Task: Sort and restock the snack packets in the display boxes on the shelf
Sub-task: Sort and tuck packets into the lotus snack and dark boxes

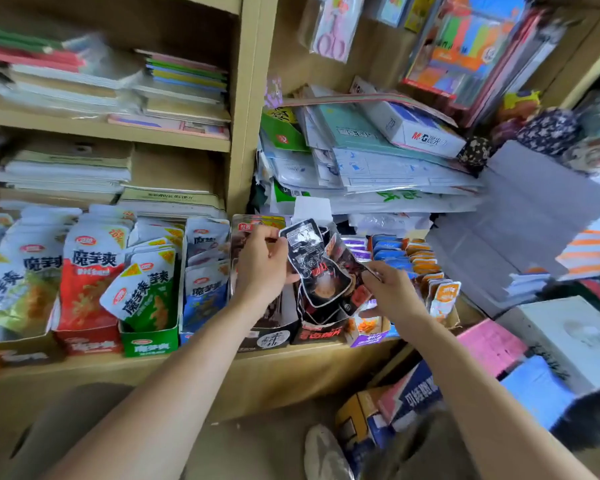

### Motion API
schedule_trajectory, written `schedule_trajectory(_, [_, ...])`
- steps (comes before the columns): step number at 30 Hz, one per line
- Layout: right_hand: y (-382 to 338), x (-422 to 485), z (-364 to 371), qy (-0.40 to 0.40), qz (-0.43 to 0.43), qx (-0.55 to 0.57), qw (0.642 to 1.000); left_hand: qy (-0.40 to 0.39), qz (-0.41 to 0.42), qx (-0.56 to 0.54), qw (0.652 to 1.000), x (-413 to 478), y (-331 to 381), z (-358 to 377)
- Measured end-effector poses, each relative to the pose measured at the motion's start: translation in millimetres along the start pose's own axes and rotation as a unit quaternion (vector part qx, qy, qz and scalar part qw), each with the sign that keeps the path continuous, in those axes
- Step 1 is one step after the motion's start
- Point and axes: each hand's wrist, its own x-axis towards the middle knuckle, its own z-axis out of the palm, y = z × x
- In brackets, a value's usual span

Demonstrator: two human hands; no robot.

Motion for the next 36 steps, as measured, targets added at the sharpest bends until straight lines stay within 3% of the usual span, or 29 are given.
schedule_trajectory(4, [22.4,-0.7,9.9,-0.031,-0.037,0.088,0.995,0.037,0.015,-0.081,0.996,-2.7,8.5,-7.7])
schedule_trajectory(8, [30.1,1.4,10.6,-0.036,-0.086,0.071,0.993,0.035,0.017,-0.132,0.99,-5.8,8.6,-9.7])
schedule_trajectory(13, [31.8,6.3,-11.2,0.049,-0.081,0.169,0.981,0.034,0.086,-0.11,0.99,-13.9,8.2,-2.6])
schedule_trajectory(17, [27.0,1.0,-20.6,0.068,-0.062,0.285,0.954,0.056,0.232,0.045,0.97,-26.7,-4.6,-0.7])
schedule_trajectory(19, [26.6,-5.1,-17.3,0.013,-0.055,0.267,0.962,0.038,0.327,0.145,0.933,-32.1,-11.4,0.8])
schedule_trajectory(22, [24.5,-14.0,-8.2,-0.086,-0.021,0.301,0.95,-0.063,0.404,0.291,0.865,-31.9,-23.5,1.0])
schedule_trajectory(24, [22.0,-15.8,-6.0,-0.112,0.016,0.355,0.928,-0.137,0.392,0.346,0.841,-30.3,-31.6,-0.8])
schedule_trajectory(26, [21.3,-15.6,-6.2,-0.123,0.046,0.392,0.911,-0.185,0.356,0.365,0.84,-32.7,-36.0,-2.0])
schedule_trajectory(31, [22.9,-22.5,-0.8,-0.151,0.03,0.357,0.921,-0.262,0.264,0.403,0.836,-49.3,-36.1,3.4])
schedule_trajectory(34, [27.1,-23.2,3.6,-0.075,-0.006,0.316,0.946,-0.293,0.264,0.428,0.813,-55.9,-38.1,9.6])
schedule_trajectory(36, [30.0,-21.7,1.6,-0.007,-0.026,0.278,0.96,-0.303,0.263,0.415,0.817,-57.8,-35.9,14.7])
